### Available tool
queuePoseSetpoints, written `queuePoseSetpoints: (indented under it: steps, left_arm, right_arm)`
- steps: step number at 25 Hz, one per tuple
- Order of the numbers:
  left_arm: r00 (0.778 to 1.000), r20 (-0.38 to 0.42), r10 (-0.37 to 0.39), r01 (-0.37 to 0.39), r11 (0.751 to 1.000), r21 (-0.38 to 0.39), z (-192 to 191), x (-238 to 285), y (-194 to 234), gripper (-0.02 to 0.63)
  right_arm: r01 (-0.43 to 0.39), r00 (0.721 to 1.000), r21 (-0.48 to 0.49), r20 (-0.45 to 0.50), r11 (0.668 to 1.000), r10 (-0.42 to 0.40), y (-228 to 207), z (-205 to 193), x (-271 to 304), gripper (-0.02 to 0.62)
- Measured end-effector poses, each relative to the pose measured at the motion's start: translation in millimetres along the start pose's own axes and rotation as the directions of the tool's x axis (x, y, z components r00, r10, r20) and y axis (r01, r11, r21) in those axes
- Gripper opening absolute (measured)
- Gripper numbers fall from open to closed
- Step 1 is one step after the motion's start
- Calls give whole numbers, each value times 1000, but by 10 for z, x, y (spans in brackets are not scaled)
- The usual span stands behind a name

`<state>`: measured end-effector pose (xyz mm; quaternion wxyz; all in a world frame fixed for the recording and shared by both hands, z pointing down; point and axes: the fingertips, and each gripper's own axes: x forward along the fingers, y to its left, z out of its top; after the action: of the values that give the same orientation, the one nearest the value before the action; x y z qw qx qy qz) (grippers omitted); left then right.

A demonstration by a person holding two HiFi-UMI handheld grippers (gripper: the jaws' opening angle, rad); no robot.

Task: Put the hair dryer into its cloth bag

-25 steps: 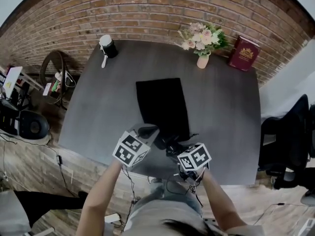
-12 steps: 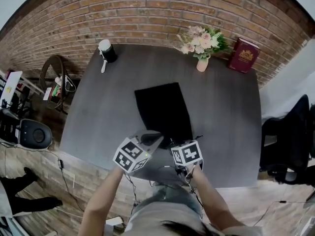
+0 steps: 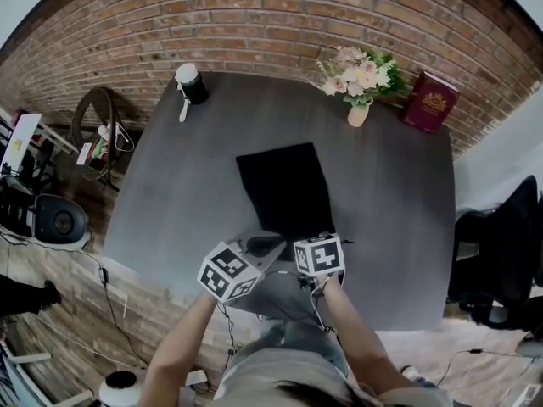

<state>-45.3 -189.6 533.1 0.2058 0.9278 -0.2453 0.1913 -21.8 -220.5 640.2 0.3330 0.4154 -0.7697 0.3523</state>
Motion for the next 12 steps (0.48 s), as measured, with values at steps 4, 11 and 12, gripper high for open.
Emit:
queuePoseSetpoints:
  steps: [4,11,12]
  left_arm:
    - [1000,-15,8,-9,999,-32,-96,17,37,18]
    - [1000,-20,23,-24,997,-75,-219,29,103,18]
    - [999,-20,26,-28,996,-83,-233,28,111,18]
  right_arm:
    - [14,1000,20,8,1000,-14,-60,17,83,156]
    - [-9,1000,35,27,999,8,-43,-4,190,167]
    - [-19,999,35,29,999,18,-40,-6,196,171]
